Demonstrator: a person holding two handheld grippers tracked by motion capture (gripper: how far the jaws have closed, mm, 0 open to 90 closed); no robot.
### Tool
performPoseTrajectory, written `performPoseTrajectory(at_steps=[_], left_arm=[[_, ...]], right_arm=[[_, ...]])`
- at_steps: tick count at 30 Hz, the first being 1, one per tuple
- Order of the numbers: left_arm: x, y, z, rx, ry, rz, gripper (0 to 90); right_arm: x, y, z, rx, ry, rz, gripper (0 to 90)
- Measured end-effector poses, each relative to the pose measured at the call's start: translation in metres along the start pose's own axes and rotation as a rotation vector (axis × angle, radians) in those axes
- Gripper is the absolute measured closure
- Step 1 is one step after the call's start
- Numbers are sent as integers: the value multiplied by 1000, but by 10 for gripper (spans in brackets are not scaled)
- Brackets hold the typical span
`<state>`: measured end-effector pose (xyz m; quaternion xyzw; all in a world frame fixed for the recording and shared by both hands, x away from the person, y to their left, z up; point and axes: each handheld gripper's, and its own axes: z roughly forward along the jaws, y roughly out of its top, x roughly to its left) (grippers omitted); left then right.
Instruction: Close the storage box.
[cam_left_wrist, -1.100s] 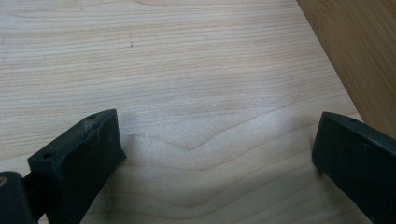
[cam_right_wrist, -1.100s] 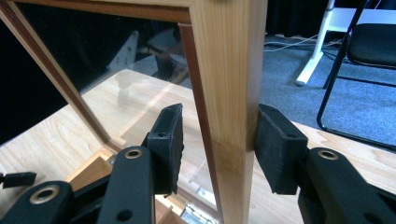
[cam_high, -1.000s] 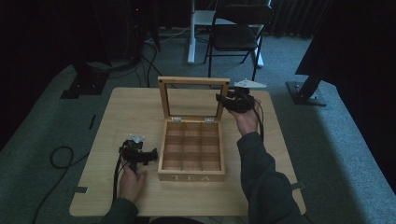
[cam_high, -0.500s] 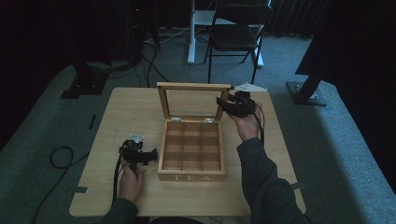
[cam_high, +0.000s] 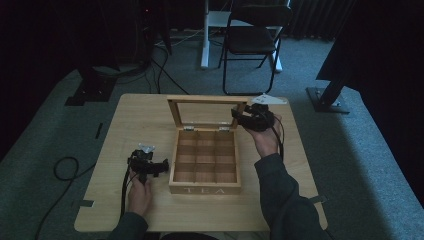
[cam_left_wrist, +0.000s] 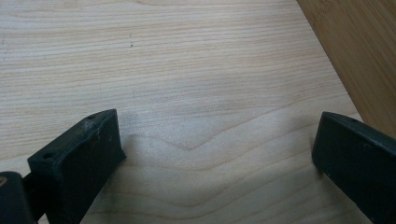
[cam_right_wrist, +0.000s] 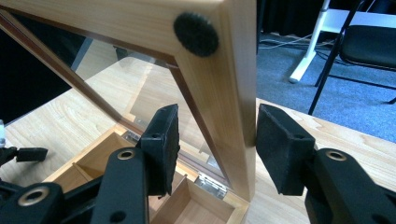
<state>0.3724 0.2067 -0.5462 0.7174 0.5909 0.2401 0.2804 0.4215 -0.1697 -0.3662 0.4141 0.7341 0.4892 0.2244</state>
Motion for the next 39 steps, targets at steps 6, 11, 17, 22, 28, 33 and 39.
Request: performPoseTrajectory(at_steps=[6,11,17,22,28,33,39], left_arm=[[0,0,0,2,-1,1,16],[0,0,0,2,-1,1,16],[0,0,0,2,-1,1,16],[0,0,0,2,-1,1,16],[0,0,0,2,-1,-1,16],[0,0,0,2,-1,1,16],[0,0,0,3,-1,2,16]], right_arm=[[3,-4,-4,-4,10,4,477],[6,-8,-8,1,18,-14,471],[9,-12,-12,5,21,-31,461],[12,-16,-14,5,25,-38,447],[15,-18,-17,5,17,-24,441],[12,-20,-21,0,41,19,446],[14,-24,-23,5,47,6,446]])
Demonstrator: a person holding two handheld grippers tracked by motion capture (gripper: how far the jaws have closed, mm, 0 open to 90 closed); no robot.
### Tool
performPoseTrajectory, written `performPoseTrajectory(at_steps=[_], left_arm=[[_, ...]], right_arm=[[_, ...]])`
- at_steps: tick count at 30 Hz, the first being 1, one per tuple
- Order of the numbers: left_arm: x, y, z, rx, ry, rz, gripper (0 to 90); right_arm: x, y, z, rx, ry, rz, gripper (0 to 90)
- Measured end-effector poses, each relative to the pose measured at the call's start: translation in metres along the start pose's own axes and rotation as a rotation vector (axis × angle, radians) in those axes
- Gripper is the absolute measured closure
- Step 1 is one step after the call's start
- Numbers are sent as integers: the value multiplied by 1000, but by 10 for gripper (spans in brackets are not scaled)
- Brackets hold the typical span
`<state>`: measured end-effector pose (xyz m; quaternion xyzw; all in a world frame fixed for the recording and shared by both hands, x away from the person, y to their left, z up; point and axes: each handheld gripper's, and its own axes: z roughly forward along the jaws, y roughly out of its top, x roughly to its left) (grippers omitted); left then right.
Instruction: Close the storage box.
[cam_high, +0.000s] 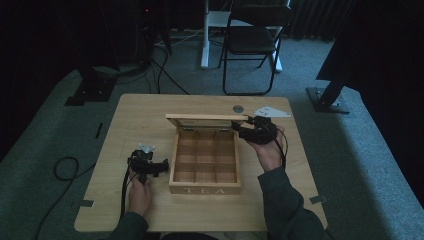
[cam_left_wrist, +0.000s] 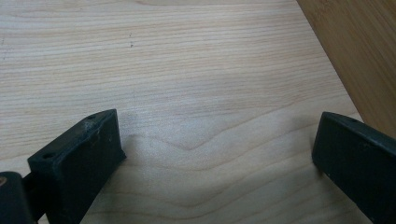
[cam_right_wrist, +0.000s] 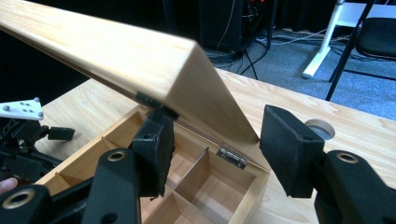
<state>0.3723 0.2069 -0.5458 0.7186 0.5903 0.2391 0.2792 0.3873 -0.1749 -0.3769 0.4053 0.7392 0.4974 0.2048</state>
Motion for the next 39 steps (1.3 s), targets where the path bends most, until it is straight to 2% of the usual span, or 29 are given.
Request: performPoseTrajectory(at_steps=[13,19,39], left_arm=[[0,0,0,-2,1,-3,16],[0,0,0,-2,0,-4,16],[0,0,0,-1,0,-5,16]], right_arm=[[3,-10,-6,24,31,-15,443],[3,-16,-8,27,45,-4,440],[9,-34,-10,29,49,0,416]])
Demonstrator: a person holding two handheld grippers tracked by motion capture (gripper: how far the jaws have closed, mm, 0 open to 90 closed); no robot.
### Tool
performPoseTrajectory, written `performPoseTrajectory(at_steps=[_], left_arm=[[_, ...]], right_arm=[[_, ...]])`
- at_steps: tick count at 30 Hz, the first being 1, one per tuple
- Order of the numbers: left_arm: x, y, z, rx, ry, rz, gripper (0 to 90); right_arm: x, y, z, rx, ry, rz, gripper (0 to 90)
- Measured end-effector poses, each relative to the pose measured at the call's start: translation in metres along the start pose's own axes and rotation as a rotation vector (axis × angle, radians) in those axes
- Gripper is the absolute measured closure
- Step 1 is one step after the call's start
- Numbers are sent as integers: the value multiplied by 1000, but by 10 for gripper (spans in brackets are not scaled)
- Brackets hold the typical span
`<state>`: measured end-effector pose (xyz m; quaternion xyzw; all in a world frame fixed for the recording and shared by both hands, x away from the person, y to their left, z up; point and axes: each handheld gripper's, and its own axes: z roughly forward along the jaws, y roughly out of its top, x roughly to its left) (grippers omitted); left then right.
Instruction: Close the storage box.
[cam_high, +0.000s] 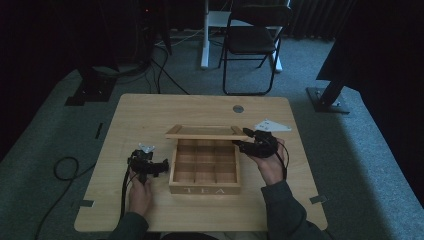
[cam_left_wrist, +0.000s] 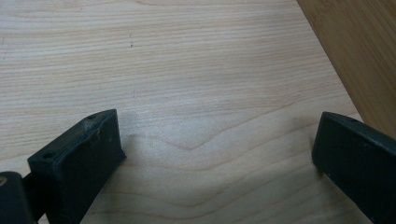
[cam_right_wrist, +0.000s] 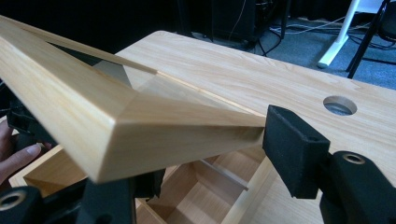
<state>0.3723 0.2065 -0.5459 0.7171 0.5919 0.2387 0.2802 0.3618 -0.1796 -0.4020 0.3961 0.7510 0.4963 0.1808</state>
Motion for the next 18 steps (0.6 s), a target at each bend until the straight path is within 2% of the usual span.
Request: performPoseTrajectory(at_steps=[8,18], left_arm=[[0,0,0,-1,0,1,16],[0,0,0,0,1,0,16]], right_arm=[[6,-8,-2,12,-17,-26,422],[9,-14,-6,29,-14,-33,439]])
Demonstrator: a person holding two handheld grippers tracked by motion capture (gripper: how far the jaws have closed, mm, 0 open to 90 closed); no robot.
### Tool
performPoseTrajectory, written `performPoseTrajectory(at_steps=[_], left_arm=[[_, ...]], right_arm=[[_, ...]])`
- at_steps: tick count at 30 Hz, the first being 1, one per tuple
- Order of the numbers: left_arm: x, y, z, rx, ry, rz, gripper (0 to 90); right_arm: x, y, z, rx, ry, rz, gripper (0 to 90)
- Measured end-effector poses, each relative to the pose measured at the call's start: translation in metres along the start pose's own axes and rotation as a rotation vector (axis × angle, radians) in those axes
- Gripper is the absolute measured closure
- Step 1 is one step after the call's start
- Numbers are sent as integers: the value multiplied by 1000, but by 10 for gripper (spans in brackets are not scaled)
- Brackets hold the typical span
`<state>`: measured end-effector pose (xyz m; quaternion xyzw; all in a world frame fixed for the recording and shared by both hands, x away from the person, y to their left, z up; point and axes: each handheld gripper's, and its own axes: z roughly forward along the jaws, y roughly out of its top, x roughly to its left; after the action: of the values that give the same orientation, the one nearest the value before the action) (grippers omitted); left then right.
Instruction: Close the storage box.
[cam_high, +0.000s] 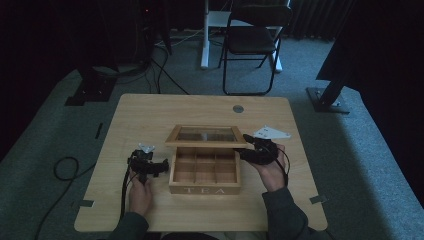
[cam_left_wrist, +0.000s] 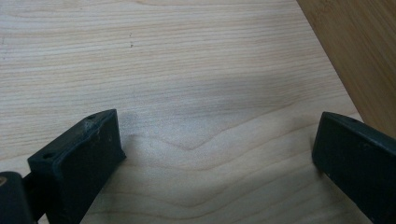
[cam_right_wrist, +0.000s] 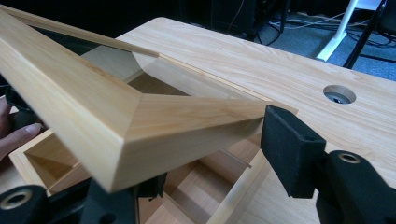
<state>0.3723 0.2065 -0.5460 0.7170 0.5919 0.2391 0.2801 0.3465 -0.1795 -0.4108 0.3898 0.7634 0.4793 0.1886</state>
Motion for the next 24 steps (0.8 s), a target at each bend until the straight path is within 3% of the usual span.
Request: performPoseTrajectory(at_steps=[24], left_arm=[[0,0,0,-1,3,-1,16]], right_arm=[[3,-16,-5,22,25,7,467]])
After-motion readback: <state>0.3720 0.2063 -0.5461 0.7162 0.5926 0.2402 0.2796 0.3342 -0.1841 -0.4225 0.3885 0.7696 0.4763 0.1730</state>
